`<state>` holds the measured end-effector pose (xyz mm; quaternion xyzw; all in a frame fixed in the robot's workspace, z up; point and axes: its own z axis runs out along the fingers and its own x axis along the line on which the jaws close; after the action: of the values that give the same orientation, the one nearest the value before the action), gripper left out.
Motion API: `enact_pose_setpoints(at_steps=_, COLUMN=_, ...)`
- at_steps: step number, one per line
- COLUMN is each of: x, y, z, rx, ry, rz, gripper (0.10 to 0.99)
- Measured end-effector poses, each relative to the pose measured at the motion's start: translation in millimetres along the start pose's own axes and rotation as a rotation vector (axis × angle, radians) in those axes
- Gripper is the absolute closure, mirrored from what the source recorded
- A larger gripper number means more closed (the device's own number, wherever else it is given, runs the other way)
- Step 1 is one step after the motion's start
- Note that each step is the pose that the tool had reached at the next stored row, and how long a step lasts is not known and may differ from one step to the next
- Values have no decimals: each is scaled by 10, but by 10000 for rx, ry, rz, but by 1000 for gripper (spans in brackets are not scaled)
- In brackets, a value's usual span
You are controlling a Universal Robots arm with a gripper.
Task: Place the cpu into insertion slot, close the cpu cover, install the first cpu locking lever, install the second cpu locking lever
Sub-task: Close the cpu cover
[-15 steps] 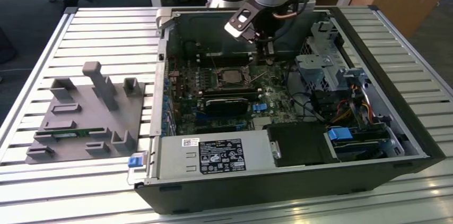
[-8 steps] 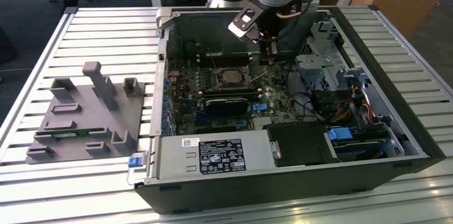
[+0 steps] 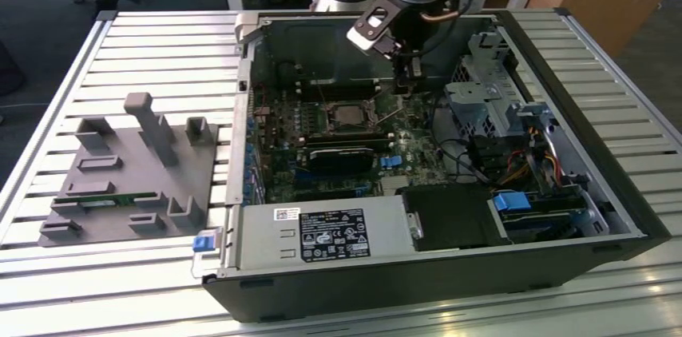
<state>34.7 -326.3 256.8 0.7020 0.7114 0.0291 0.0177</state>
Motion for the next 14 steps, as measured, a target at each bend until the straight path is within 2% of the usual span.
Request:
enact_pose_setpoints(at_steps=7, x=-1, y=117, z=10, rx=58, ry=1, rz=2, gripper=980)
enact_pose_setpoints(at_steps=14, x=-2, y=152, z=13, rx=68, ry=1, rz=1, gripper=980)
